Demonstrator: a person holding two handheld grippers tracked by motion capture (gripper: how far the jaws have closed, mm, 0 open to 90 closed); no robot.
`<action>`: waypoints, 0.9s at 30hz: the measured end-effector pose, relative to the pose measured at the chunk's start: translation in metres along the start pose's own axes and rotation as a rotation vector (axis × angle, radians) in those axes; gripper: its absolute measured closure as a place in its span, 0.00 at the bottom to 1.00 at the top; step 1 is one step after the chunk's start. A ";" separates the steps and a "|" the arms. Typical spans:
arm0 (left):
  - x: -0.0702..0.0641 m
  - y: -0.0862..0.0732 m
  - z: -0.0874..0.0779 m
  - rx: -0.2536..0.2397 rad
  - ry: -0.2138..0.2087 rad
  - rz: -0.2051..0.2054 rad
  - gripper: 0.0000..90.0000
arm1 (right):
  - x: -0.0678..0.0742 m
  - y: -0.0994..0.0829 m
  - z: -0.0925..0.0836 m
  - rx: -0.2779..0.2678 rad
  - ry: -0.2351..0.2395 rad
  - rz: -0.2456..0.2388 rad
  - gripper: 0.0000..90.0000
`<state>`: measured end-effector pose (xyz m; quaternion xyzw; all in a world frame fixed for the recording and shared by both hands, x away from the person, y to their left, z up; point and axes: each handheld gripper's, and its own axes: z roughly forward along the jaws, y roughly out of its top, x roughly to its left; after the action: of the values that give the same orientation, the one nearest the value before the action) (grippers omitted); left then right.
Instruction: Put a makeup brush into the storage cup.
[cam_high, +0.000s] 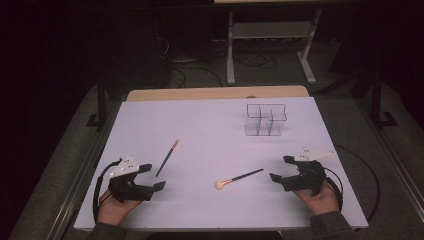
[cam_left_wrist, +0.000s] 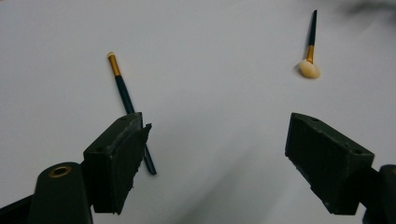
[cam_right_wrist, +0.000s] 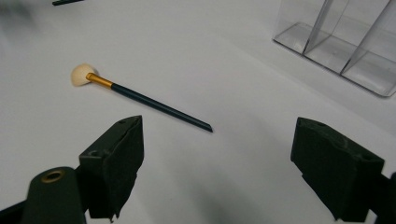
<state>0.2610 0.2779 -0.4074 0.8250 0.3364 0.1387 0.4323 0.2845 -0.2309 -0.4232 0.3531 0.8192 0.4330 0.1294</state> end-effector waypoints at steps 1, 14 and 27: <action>0.001 0.000 0.000 0.002 0.001 0.004 0.22 | 0.000 0.000 0.000 0.000 -0.001 0.002 0.18; 0.002 0.001 0.000 0.000 0.004 0.006 0.22 | -0.003 -0.002 -0.003 -0.008 -0.001 0.010 0.18; 0.002 0.011 -0.006 -0.013 -0.005 -0.007 0.22 | -0.005 -0.004 -0.006 -0.017 -0.003 0.007 0.18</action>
<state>0.2640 0.2788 -0.3947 0.8216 0.3371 0.1371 0.4389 0.2831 -0.2391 -0.4232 0.3555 0.8142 0.4397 0.1322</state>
